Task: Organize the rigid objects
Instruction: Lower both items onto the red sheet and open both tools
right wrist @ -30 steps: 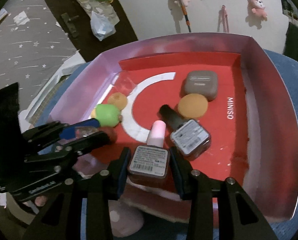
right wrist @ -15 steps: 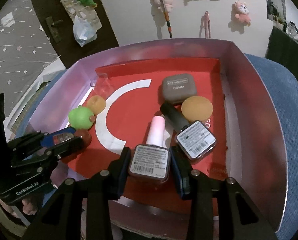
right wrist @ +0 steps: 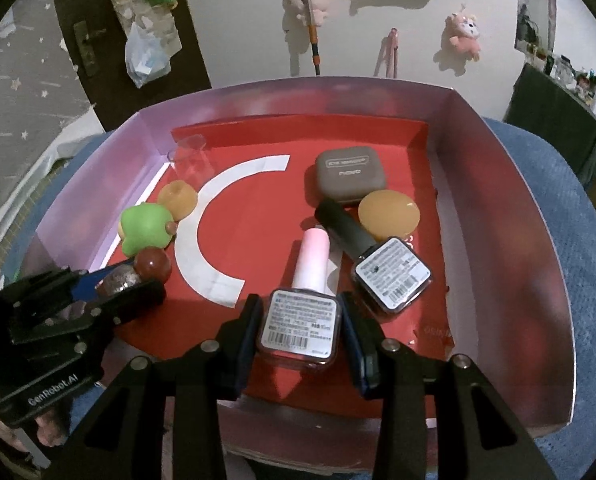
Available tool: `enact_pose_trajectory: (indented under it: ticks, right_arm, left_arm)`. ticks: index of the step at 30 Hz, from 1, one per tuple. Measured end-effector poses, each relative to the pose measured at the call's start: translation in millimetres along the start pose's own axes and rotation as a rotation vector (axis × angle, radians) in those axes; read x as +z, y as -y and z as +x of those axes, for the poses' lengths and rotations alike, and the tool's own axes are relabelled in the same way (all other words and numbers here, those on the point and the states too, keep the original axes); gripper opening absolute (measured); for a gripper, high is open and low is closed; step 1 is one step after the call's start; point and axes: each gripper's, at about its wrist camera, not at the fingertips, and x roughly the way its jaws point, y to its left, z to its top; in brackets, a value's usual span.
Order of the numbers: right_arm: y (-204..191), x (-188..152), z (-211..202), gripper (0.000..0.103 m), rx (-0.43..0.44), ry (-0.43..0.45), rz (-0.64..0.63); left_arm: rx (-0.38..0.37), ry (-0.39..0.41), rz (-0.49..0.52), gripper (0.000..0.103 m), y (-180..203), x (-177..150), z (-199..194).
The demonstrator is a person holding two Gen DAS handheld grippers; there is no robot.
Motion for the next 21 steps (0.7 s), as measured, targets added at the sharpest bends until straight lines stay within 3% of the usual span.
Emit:
enact_pose_trajectory:
  ticks: [7, 11, 15, 21]
  right_arm:
    - [15.8, -4.4, -2.7, 0.042, 0.085, 0.052, 0.059]
    - [12.8, -9.9, -3.2, 0.042, 0.071, 0.091, 0.034]
    - [14.8, -8.6, -0.8, 0.042, 0.107, 0.089, 0.036]
    - [11.7, -8.2, -0.3, 0.042, 0.107, 0.089, 0.036]
  left_arm:
    - [0.031, 0.005, 0.01, 0.029, 2.5, -0.4, -0.2]
    - [0.047, 0.009, 0.005, 0.029, 0.8, 0.1, -0.4]
    - [0.113, 0.004, 0.039, 0.029, 8.2, -0.1, 1.5]
    - [0.102, 0.004, 0.028, 0.029, 4.5, -0.2, 0.3]
